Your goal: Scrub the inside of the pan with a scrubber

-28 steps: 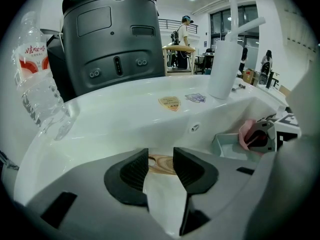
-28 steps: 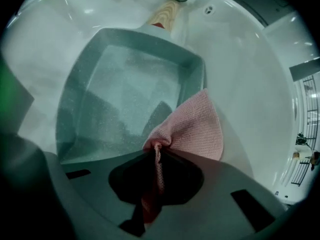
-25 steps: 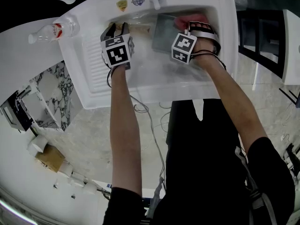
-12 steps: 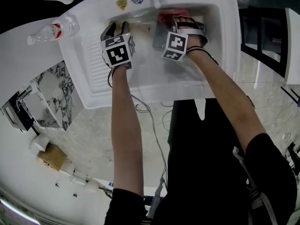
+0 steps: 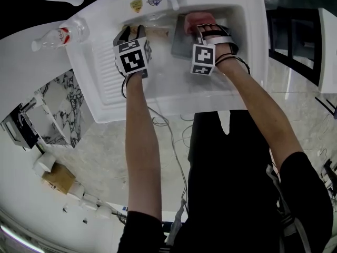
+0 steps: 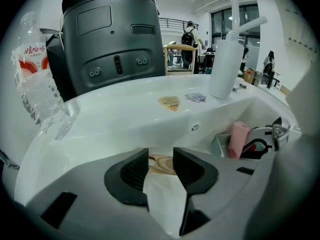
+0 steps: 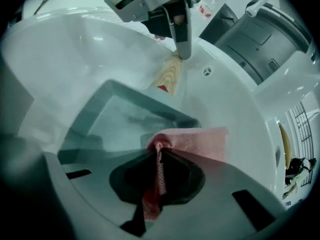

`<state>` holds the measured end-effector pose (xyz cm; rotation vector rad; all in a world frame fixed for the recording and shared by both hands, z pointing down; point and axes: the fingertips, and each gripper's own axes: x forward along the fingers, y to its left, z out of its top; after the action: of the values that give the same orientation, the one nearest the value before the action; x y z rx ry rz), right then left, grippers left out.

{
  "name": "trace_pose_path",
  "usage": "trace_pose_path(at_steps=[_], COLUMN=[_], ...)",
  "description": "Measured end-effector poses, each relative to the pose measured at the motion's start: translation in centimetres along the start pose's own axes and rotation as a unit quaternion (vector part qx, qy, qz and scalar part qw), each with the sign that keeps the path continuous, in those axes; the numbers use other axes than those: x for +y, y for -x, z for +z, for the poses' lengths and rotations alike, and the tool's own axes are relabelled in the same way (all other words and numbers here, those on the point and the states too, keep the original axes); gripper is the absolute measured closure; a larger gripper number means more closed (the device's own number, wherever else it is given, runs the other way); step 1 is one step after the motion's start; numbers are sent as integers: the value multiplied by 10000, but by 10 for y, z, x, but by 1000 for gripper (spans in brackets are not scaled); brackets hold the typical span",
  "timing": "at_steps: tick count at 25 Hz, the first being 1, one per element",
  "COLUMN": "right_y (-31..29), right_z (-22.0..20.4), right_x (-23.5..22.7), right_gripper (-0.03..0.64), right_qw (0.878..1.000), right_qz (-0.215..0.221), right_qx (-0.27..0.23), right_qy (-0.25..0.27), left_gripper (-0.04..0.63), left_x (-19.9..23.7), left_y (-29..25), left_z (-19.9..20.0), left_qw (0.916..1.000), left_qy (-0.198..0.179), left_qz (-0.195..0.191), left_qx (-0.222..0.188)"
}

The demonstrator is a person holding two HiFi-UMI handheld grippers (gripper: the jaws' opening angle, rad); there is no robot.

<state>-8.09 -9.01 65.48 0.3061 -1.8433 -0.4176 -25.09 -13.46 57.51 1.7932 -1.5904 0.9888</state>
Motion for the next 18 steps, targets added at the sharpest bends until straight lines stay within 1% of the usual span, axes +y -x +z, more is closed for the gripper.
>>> trace_pose_path(at_steps=[2, 6, 9, 12, 15, 18], right_y=[5, 12, 16, 20, 24, 26], right_z=[-14, -40, -59, -75, -81, -77], right_x=[8, 20, 27, 35, 43, 47], right_gripper=[591, 591, 591, 589, 589, 589], right_qw=[9995, 9936, 9859, 9750, 9711, 9741], right_qz=[176, 462, 705, 1016, 1267, 1310], right_qx=[269, 960, 1431, 1862, 1971, 1840], right_qy=[7, 371, 505, 665, 448, 66], left_gripper=[420, 420, 420, 420, 420, 421], left_x=[0, 0, 0, 0, 0, 0], left_y=[0, 0, 0, 0, 0, 0], left_z=[-1, 0, 0, 0, 0, 0], left_qw=[10000, 10000, 10000, 10000, 10000, 10000], left_qy=[9, 28, 31, 32, 38, 35], left_qz=[17, 24, 20, 35, 39, 59], left_qx=[-11, -1, -5, -19, -22, -47])
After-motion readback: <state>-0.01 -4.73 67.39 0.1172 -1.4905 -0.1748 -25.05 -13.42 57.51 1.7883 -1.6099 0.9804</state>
